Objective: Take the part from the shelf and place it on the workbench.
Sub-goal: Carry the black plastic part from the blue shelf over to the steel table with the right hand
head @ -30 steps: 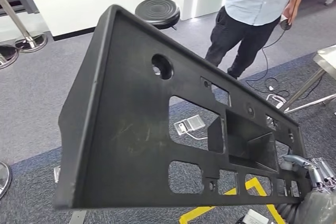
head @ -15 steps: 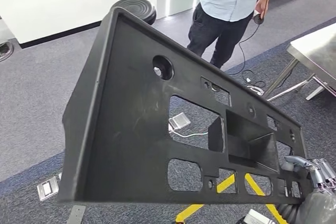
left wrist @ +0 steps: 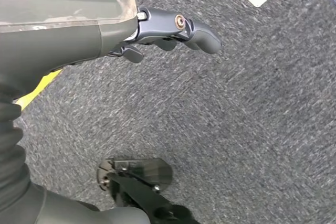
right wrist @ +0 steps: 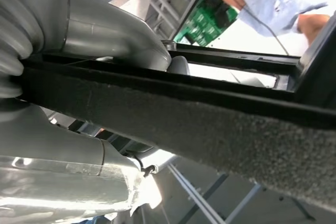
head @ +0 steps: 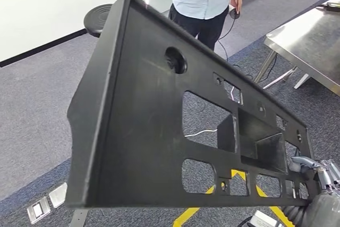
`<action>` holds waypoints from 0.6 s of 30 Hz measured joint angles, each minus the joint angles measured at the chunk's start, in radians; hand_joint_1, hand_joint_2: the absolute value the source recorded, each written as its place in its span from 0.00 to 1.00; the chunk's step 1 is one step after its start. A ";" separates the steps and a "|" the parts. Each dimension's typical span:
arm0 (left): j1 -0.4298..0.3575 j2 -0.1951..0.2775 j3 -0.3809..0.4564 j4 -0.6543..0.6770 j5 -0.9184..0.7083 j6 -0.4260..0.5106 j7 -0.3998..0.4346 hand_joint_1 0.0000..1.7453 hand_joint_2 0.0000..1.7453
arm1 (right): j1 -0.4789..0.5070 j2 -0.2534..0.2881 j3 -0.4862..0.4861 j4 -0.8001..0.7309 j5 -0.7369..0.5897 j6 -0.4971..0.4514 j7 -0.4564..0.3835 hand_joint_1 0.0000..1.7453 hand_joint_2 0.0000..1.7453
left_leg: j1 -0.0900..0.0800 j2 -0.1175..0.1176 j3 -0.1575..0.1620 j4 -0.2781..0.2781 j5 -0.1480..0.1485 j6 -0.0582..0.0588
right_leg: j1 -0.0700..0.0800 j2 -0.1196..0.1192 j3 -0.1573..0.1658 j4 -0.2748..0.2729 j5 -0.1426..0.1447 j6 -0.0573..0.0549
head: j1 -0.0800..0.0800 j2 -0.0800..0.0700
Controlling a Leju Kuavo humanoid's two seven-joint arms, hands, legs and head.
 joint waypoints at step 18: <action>-0.003 0.002 0.001 0.000 -0.001 0.001 0.000 0.00 1.00 | -0.001 -0.001 -0.010 0.004 -0.003 0.001 0.000 1.00 1.00 | 0.006 0.015 0.113 -0.252 0.112 0.027 | -0.016 -0.041 -0.082 0.157 -0.038 0.056 | 0.004 0.000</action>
